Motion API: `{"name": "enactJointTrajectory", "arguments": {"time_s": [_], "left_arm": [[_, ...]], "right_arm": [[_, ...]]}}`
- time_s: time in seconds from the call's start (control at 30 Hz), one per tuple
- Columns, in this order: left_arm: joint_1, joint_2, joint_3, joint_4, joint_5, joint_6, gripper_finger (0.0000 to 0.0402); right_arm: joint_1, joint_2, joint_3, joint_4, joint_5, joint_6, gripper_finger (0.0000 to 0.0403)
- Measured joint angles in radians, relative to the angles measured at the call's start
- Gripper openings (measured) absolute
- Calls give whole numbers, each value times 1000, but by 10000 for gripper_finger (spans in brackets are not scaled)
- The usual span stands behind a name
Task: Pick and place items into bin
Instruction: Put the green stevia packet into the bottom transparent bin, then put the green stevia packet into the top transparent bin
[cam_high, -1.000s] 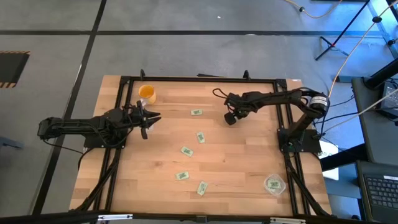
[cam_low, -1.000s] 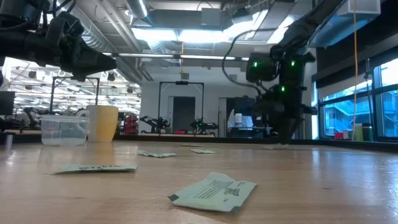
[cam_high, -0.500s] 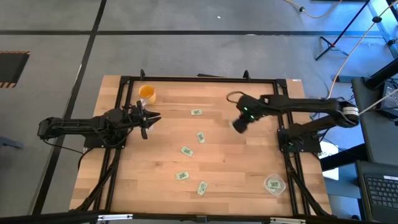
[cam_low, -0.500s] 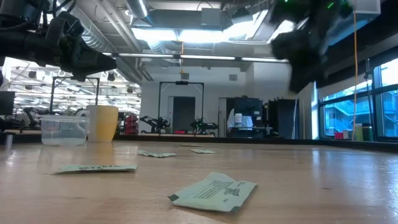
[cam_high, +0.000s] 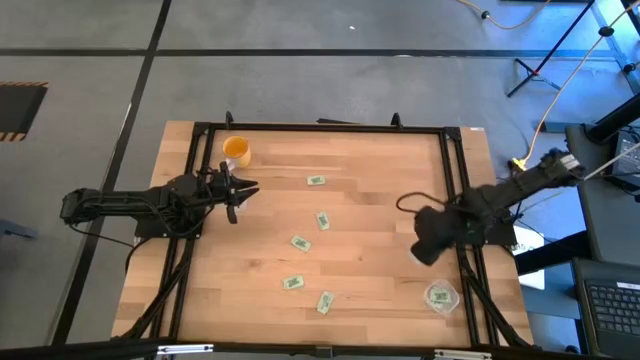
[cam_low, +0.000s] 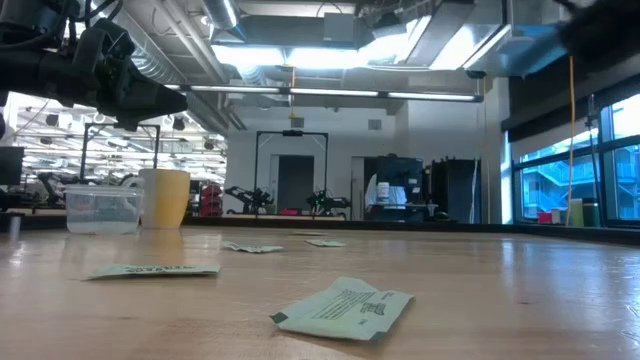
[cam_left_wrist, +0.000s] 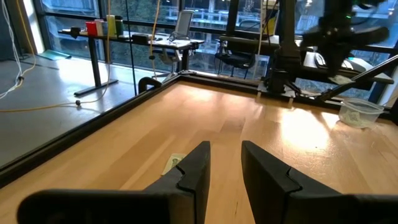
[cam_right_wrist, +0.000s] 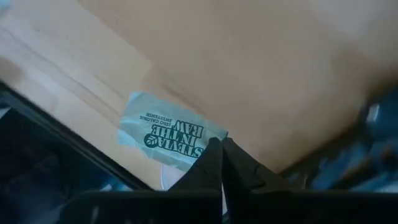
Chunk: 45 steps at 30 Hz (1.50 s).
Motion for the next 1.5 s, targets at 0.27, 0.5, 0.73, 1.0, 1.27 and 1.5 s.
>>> {"name": "enactJointTrajectory", "arguments": {"time_s": [0.27, 0.5, 0.73, 1.0, 1.27, 1.5], "left_arm": [[0, 0, 0, -17, 0, 0, 86], [0, 0, 0, -17, 0, 0, 86], [0, 0, 0, -17, 0, 0, 86], [0, 0, 0, -16, 0, 0, 86], [0, 0, 0, -17, 0, 0, 86], [0, 0, 0, -17, 0, 0, 86]], "right_arm": [[338, 102, 0, 81, 0, 447, 0], [528, 205, 0, 153, 21, 663, 0], [571, 288, 0, 179, 95, 689, 0], [573, 364, 0, 187, 98, 687, 0], [573, 381, 0, 198, 98, 684, 23], [573, 377, 0, 192, 98, 664, 79]]}}
